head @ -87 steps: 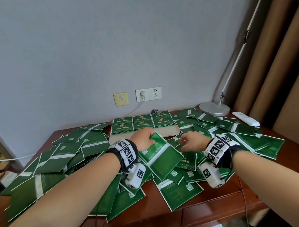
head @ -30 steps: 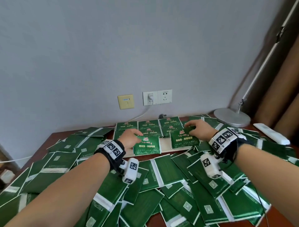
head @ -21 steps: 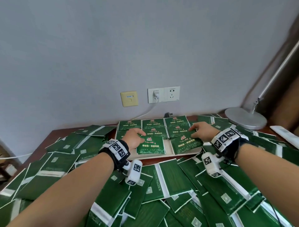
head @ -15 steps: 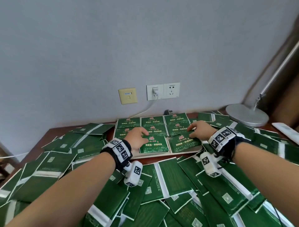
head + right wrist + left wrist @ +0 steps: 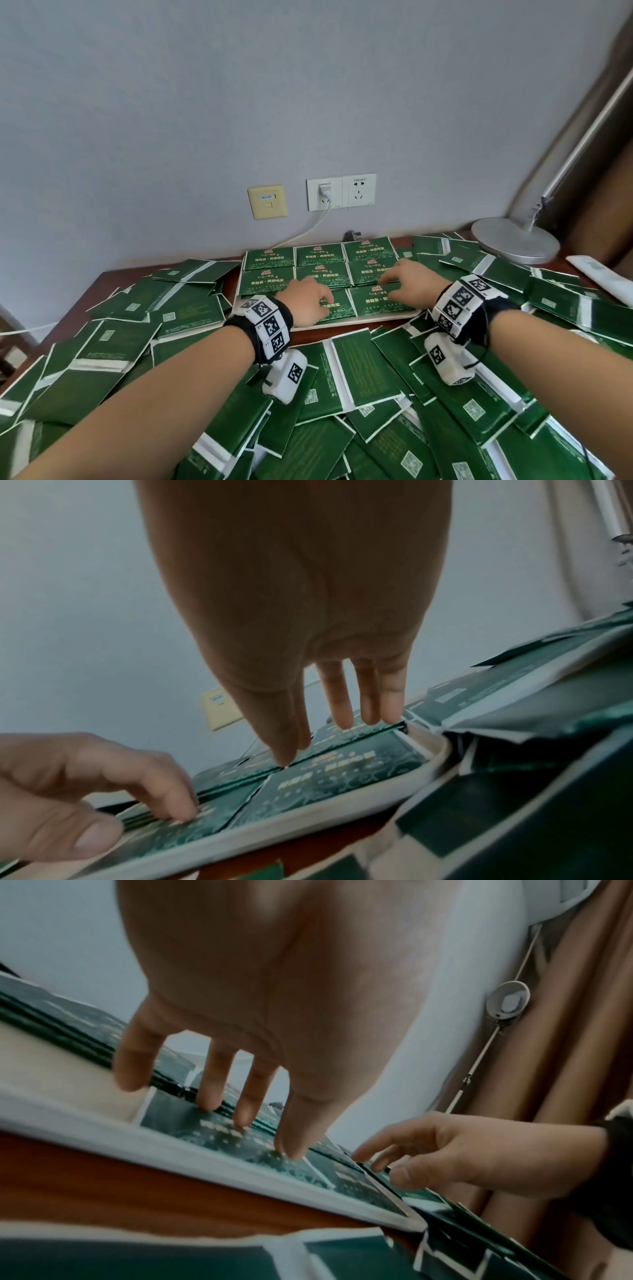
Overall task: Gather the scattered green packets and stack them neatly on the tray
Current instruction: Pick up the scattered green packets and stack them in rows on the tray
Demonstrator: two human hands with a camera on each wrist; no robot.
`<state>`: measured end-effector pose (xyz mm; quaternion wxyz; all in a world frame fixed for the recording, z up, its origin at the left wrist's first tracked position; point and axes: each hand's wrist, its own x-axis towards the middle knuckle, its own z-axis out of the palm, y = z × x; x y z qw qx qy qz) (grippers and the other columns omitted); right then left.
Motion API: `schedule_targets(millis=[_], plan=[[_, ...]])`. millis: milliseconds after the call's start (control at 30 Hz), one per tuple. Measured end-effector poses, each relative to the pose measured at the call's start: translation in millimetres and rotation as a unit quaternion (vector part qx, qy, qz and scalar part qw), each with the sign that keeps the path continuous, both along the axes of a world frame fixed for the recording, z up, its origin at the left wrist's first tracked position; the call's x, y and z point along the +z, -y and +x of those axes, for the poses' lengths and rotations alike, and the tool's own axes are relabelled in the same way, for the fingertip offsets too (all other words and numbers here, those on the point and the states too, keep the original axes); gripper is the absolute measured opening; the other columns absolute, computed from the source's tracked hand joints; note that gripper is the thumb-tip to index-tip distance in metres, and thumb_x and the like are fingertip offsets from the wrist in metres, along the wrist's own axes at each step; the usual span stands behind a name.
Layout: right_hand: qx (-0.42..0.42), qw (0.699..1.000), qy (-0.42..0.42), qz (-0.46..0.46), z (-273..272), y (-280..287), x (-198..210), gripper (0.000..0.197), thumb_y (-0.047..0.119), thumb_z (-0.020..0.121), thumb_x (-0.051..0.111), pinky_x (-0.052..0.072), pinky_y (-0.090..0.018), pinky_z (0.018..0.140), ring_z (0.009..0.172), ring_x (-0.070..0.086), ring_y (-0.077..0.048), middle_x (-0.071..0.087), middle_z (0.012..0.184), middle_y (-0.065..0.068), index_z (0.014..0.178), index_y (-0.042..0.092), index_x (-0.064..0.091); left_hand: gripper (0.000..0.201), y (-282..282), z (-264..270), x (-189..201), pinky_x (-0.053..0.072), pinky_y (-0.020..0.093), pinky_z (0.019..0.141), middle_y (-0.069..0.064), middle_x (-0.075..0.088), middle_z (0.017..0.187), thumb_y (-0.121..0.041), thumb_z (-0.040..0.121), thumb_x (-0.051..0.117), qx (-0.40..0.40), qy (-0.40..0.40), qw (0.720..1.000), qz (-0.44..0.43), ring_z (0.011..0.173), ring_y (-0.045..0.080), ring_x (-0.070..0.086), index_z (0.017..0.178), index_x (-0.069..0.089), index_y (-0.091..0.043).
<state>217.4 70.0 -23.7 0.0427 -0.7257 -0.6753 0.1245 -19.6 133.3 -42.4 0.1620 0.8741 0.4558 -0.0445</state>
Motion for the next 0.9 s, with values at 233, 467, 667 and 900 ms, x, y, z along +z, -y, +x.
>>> schedule_targets(millis=[233,467,667,900], plan=[[0.061,0.993,0.049,-0.089,-14,6,-9,0.045,0.045,0.094,0.054,0.040,-0.038,0.105,0.121,0.049,-0.025,0.044,0.136,-0.005,0.138,0.035,0.051,0.040,5,4,-2,0.023,0.053,0.115,0.013,0.033,0.149,-0.035,0.100,0.050,-0.013,-0.053,0.998,-0.027,0.138,0.045,0.028,0.139,0.050,-0.035],[0.051,0.993,0.052,-0.093,-8,7,-9,0.045,0.044,0.094,0.057,0.040,-0.036,0.104,0.123,0.048,-0.025,0.042,0.138,-0.006,0.137,0.034,0.052,0.042,2,6,-6,0.026,0.048,0.116,0.011,0.036,0.148,-0.032,0.098,0.053,-0.024,-0.034,0.999,-0.030,0.137,0.038,0.033,0.139,0.052,-0.033],[0.046,0.993,0.047,-0.098,-9,8,-7,0.045,0.043,0.093,0.058,0.040,-0.037,0.105,0.123,0.047,-0.025,0.041,0.139,-0.005,0.137,0.035,0.052,0.044,1,7,-6,0.032,0.044,0.113,0.010,0.036,0.148,-0.031,0.097,0.054,-0.025,-0.028,0.999,-0.035,0.134,0.033,0.039,0.141,0.051,-0.032],[0.032,0.997,0.004,-0.072,-12,20,4,0.048,0.033,0.091,0.063,0.040,-0.032,0.105,0.126,0.050,-0.020,0.049,0.143,-0.001,0.138,0.025,0.053,0.046,14,4,7,0.032,0.044,0.114,0.010,0.036,0.150,-0.030,0.096,0.056,-0.023,-0.016,0.999,-0.022,0.136,0.035,0.038,0.142,0.050,-0.030]])
